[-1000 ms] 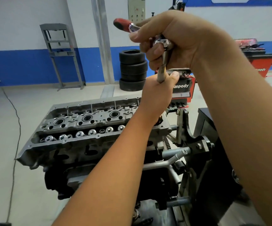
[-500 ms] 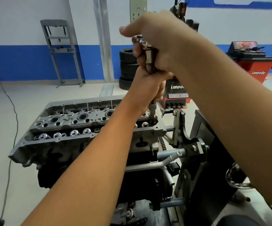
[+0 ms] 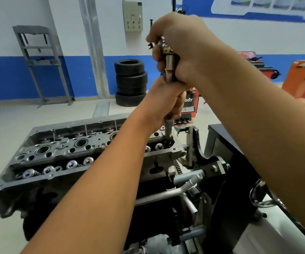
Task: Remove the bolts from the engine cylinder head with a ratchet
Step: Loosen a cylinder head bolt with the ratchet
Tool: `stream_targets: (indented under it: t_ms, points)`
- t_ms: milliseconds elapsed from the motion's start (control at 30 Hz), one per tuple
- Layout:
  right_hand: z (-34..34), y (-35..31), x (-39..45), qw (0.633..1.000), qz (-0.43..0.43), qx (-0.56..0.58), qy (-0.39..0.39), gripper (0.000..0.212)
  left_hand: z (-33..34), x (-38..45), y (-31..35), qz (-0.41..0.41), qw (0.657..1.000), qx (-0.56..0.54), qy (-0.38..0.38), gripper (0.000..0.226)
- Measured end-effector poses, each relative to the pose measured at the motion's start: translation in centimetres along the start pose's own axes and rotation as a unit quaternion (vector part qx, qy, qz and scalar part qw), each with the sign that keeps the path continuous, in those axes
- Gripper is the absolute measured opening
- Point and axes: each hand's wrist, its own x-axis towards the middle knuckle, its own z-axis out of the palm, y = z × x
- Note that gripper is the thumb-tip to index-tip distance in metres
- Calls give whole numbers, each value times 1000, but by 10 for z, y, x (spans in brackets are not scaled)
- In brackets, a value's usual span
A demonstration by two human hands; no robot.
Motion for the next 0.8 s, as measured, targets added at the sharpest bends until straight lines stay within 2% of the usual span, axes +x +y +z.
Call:
stream_targets:
  t_ms: [33,67,100,133,167,200,233,267,300,367,400,433,500,533,567,633,700,767,800]
  points:
    - [-9,-3,6,995,35,-9,-94,7,-1,1,-1,-9,1000,-1,-13,49]
    - [-19,-5,11,974,70,-8,-215,9,-1,0,-1,-15,999,1,-28,50]
    - [-27,-6,15,939,95,8,-331,19,0,0,-1,-17,999,6,-40,48]
    - [-31,-6,17,897,115,37,-426,39,1,-1,-1,-13,999,15,-47,46]
    - [-32,-6,18,859,127,70,-491,60,2,-2,-2,-6,999,20,-45,44]
    - [-31,-6,17,838,122,90,-525,73,4,-4,-2,4,999,23,-33,44]
    - [-30,-5,15,833,105,89,-536,75,5,-6,-3,14,1000,20,-12,45]
    - [-29,-4,12,847,88,71,-519,67,7,-7,-5,25,999,17,14,48]
    - [-27,-2,9,879,67,51,-470,54,8,-8,-6,34,999,11,41,51]
    - [-16,1,-7,952,36,54,-300,27,12,-10,-9,45,995,-2,90,55]
    - [-8,3,-14,975,20,56,-212,26,14,-11,-10,48,993,-8,112,56]
    - [-1,6,-19,990,-1,43,-133,34,15,-12,-10,50,991,-13,127,54]
    - [7,8,-20,999,-41,9,-34,49,12,-11,-10,46,992,-10,120,43]
    - [4,6,-18,999,-39,-6,-33,47,8,-12,-10,41,995,-2,88,41]
    - [-2,2,-14,997,-19,-23,-77,41,3,-12,-10,36,998,4,42,42]
    - [-17,-9,-9,965,35,-53,-254,38,-5,-10,-8,27,999,12,-31,46]
    - [-28,-15,-7,907,77,-40,-412,61,-2,-11,-5,17,998,20,-51,44]
    - [-28,-17,-8,885,88,-24,-457,75,2,-12,-4,15,999,20,-24,43]
    - [-27,-16,-7,897,87,-27,-433,78,4,-13,-5,20,1000,19,-2,45]
